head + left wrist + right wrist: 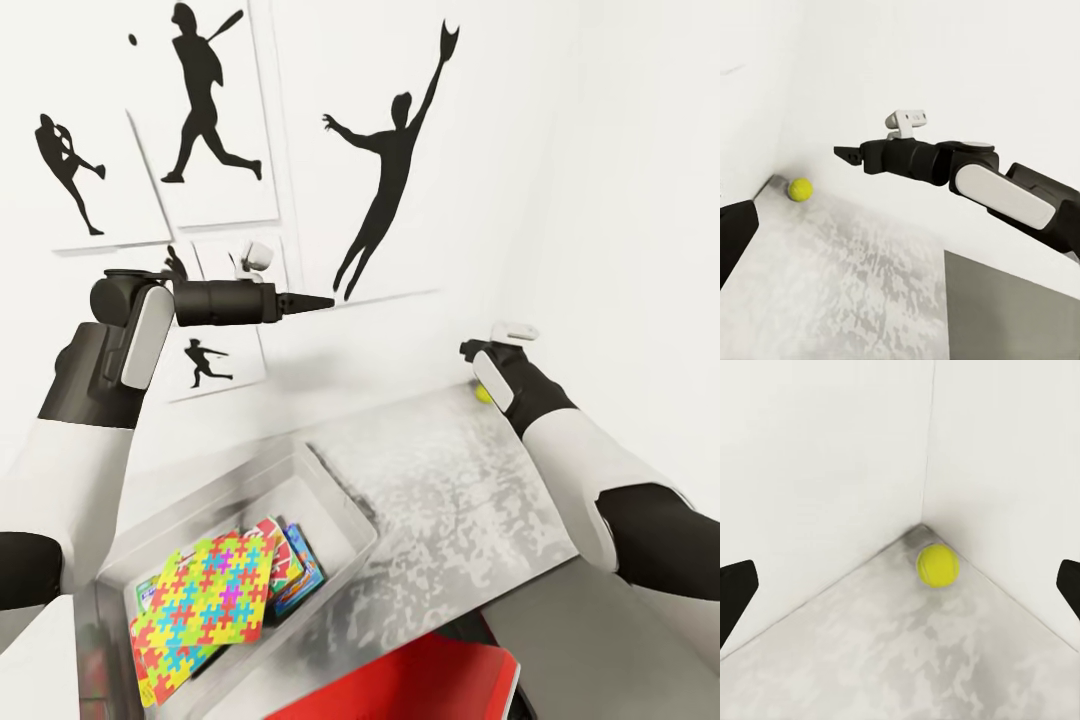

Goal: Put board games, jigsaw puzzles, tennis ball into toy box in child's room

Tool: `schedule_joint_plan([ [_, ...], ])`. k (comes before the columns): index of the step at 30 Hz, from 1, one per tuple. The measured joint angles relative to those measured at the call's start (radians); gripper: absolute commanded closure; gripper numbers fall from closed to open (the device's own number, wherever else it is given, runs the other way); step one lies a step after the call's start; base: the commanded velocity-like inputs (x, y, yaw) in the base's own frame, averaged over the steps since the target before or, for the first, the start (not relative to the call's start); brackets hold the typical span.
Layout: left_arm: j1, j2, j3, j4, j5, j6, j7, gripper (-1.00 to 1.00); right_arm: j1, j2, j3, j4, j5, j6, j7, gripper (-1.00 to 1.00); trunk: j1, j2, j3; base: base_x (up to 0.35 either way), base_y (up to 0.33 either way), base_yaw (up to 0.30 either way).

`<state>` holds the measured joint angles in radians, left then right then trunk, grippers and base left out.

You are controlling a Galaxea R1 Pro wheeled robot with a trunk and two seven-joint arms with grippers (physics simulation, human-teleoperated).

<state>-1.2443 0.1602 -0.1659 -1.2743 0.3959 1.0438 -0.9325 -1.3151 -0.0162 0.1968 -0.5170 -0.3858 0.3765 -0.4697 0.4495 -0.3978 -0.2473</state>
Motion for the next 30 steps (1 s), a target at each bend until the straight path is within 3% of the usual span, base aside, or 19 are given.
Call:
schedule_joint_plan([
  [14,0.001,-0.002,-0.001,-0.001,0.0,0.0,-0.002,-1.0,-0.003,-0.027,0.0,0.0,0.0,-0.004,0.0,-1.0,0.0,0.0,-0.023,0.0,0.0,0.0],
  [30,0.0,-0.019,-0.005,-0.003,-0.001,0.0,-0.002,-1.0,-0.003,-0.031,0.0,0.0,0.0,-0.005,0.0,-1.0,0.0,0.0,-0.049,0.0,0.0,0.0],
])
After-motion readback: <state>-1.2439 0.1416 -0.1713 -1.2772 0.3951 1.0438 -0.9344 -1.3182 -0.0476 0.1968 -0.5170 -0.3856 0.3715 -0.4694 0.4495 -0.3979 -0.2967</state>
